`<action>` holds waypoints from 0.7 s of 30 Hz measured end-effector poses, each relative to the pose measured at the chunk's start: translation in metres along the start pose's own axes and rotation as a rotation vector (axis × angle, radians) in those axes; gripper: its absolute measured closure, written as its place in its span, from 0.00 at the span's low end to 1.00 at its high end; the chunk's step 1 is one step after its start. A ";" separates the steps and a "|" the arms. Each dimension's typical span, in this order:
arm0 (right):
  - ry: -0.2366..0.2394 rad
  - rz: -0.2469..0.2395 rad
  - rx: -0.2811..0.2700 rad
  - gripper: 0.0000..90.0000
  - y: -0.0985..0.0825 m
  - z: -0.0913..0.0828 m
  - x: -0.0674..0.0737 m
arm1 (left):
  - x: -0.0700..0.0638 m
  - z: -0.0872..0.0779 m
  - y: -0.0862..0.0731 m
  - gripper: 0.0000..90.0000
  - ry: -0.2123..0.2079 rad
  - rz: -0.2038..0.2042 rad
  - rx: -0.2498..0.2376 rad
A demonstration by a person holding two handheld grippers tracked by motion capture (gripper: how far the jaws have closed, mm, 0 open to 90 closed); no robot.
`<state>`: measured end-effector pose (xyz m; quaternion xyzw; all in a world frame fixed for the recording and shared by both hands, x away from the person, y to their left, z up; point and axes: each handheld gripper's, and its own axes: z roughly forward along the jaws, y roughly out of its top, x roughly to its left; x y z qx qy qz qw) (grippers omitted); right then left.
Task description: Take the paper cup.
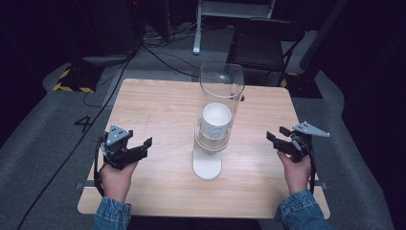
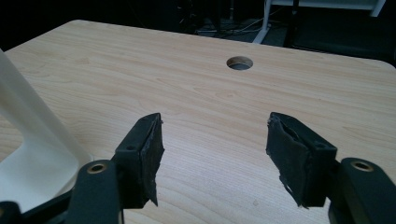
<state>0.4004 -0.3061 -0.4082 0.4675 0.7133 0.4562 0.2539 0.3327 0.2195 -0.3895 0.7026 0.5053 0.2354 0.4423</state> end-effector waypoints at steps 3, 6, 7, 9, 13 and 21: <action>0.007 -0.001 -0.006 0.41 0.000 -0.001 0.000 | 0.000 0.000 0.000 0.29 -0.004 0.000 0.000; 0.002 -0.010 -0.006 0.41 0.000 -0.001 0.002 | 0.000 0.001 0.001 0.29 -0.007 0.002 0.000; 0.002 -0.010 -0.006 0.41 0.000 -0.001 0.002 | -0.001 0.001 0.002 0.29 -0.011 0.002 0.001; 0.002 -0.011 -0.003 0.41 0.000 -0.001 0.002 | -0.002 0.001 0.002 0.29 -0.015 0.008 0.004; 0.013 -0.007 0.003 0.41 0.000 0.000 0.005 | -0.004 0.001 0.002 0.29 -0.020 0.013 0.010; 0.068 -0.028 0.001 0.40 0.005 0.001 0.021 | -0.006 0.002 0.003 0.29 -0.030 0.022 0.021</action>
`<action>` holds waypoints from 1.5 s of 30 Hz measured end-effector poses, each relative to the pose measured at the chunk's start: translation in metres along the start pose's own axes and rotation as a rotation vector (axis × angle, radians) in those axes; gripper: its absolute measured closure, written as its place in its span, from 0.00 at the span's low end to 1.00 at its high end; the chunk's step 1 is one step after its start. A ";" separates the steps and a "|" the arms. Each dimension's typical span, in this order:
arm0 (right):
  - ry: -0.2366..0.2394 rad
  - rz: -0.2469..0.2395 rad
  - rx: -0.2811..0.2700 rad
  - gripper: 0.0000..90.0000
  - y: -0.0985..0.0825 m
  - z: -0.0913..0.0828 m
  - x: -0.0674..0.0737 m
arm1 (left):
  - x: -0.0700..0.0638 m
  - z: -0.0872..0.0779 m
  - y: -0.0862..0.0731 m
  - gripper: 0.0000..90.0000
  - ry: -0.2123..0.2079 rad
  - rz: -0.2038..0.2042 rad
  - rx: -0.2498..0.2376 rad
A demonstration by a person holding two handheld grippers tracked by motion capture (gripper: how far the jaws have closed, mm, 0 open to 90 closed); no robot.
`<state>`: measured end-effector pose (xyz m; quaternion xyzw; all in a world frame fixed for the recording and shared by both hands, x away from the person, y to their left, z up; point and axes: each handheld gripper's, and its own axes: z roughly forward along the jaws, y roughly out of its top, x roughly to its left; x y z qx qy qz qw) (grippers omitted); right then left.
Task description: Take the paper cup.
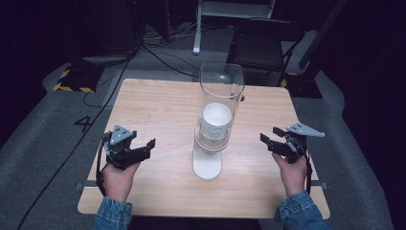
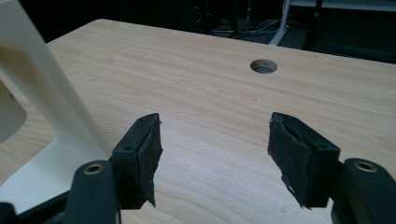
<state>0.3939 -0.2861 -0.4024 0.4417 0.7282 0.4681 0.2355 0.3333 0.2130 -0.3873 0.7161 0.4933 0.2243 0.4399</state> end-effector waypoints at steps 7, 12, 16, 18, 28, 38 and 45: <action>0.063 -0.023 0.010 0.39 0.003 0.004 0.017 | -0.001 0.002 0.000 0.29 -0.014 -0.003 0.004; 0.100 -0.042 0.026 0.38 0.004 0.007 0.028 | -0.001 0.002 0.000 0.29 -0.021 -0.004 0.009; 0.142 -0.078 0.033 0.38 0.006 0.009 0.042 | 0.000 0.004 -0.001 0.29 -0.027 -0.002 0.018; 0.156 -0.089 0.040 0.37 0.006 0.011 0.047 | -0.001 0.005 -0.001 0.29 -0.029 -0.005 0.019; 0.261 -0.128 0.048 0.36 0.006 0.016 0.072 | 0.000 0.007 -0.001 0.28 -0.048 -0.017 0.025; 0.364 -0.157 0.032 0.32 0.004 0.027 0.095 | 0.000 0.008 -0.002 0.28 -0.048 -0.015 0.030; 0.399 -0.154 0.036 0.30 0.002 0.039 0.106 | -0.001 0.009 -0.002 0.28 -0.048 -0.016 0.034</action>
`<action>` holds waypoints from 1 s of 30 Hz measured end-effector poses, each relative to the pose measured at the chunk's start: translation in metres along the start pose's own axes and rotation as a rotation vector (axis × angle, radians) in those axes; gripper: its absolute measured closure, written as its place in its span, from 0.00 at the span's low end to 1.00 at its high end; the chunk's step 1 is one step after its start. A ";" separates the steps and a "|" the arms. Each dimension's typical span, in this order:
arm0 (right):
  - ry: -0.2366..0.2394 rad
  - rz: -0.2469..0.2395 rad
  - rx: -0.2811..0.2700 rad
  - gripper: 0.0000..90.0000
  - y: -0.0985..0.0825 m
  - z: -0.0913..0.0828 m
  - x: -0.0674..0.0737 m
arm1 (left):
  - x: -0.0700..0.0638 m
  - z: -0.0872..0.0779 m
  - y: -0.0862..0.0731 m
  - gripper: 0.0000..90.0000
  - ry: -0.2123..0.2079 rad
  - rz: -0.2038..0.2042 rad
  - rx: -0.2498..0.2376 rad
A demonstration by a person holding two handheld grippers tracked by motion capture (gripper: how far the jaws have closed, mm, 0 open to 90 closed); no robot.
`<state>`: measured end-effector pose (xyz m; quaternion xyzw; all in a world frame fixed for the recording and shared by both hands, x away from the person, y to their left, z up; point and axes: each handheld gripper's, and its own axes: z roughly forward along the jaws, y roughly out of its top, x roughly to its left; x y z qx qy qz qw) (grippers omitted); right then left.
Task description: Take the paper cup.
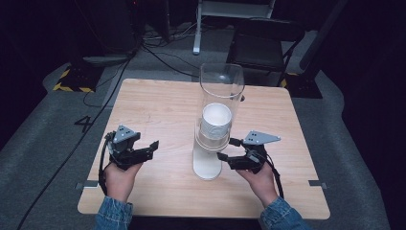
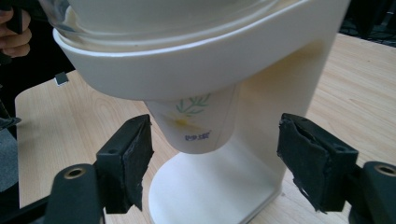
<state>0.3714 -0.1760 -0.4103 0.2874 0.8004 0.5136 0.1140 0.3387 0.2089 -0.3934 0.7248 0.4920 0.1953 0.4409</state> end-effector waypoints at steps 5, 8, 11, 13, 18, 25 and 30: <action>0.006 0.007 -0.008 0.28 -0.002 0.009 0.002 | 0.000 0.000 0.000 0.28 0.002 0.007 0.004; 0.014 0.015 -0.015 0.27 -0.003 0.015 0.002 | -0.001 0.001 -0.001 0.28 0.002 0.007 0.008; 0.018 0.014 -0.019 0.27 -0.005 0.020 0.003 | -0.001 0.001 -0.001 0.28 0.003 0.006 0.007; 0.013 0.009 -0.020 0.26 -0.007 0.024 0.003 | -0.001 0.001 -0.001 0.28 0.004 0.008 0.007; -0.007 -0.007 -0.025 0.25 -0.009 0.035 0.006 | -0.001 0.002 -0.001 0.28 0.002 0.012 0.013; -0.019 -0.026 -0.040 0.28 -0.010 0.048 0.011 | -0.001 0.003 -0.002 0.28 0.002 0.008 0.015; -0.034 -0.035 -0.062 0.36 -0.011 0.051 0.013 | 0.000 0.002 -0.003 0.28 0.003 0.009 0.015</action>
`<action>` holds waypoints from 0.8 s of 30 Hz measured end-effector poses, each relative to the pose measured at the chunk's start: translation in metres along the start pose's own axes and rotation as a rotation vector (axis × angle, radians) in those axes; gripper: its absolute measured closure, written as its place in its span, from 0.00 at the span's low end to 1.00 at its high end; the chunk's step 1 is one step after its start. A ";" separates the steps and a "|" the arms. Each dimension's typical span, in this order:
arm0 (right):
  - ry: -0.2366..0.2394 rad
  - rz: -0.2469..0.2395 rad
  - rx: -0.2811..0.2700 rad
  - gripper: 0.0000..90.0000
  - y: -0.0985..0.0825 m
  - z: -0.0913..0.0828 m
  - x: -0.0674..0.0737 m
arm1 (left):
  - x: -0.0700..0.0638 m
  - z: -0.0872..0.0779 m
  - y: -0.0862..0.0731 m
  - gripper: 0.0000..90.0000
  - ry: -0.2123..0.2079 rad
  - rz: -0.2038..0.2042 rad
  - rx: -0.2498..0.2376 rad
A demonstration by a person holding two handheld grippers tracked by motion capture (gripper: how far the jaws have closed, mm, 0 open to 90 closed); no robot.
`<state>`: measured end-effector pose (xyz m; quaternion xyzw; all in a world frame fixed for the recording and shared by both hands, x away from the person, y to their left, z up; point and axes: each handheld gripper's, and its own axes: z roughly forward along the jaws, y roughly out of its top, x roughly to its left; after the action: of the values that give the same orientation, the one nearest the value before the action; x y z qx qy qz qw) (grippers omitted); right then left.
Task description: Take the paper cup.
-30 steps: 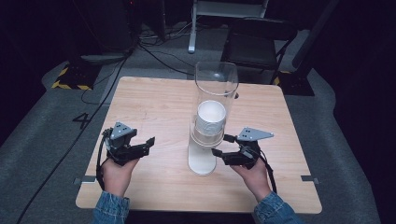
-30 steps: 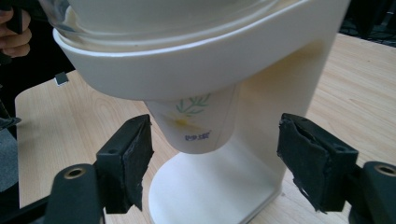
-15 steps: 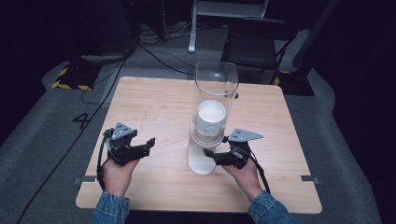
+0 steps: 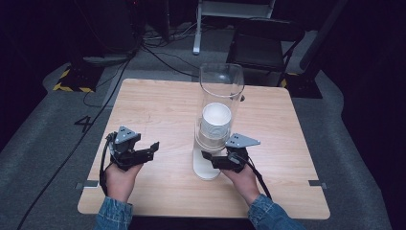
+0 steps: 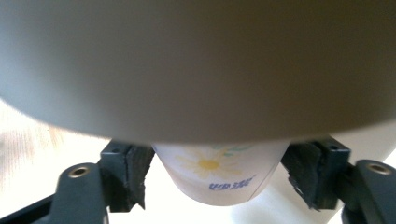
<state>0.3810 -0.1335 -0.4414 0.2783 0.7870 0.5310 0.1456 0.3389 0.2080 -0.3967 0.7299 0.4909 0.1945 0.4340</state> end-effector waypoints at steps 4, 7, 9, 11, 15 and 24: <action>-0.006 -0.008 -0.001 0.38 0.000 0.000 0.000 | 0.000 0.000 0.000 0.28 0.000 -0.005 0.000; -0.004 -0.018 0.003 0.39 0.001 0.000 0.000 | 0.001 -0.001 0.000 0.28 0.000 -0.002 -0.003; -0.005 -0.025 0.004 0.39 0.001 0.000 -0.001 | 0.001 -0.001 0.000 0.28 0.000 -0.002 -0.003; -0.004 -0.028 0.004 0.39 0.001 -0.001 -0.001 | 0.001 -0.001 0.000 0.28 0.000 -0.002 -0.003; -0.013 -0.047 0.000 0.39 0.000 -0.001 -0.003 | 0.000 -0.001 0.000 0.28 -0.002 -0.003 -0.001; -0.056 -0.119 -0.003 0.39 -0.002 -0.002 -0.006 | -0.001 -0.001 0.000 0.28 -0.008 -0.004 0.000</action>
<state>0.3845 -0.1393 -0.4431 0.2456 0.7970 0.5145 0.1993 0.3376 0.2078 -0.3963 0.7297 0.4905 0.1911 0.4364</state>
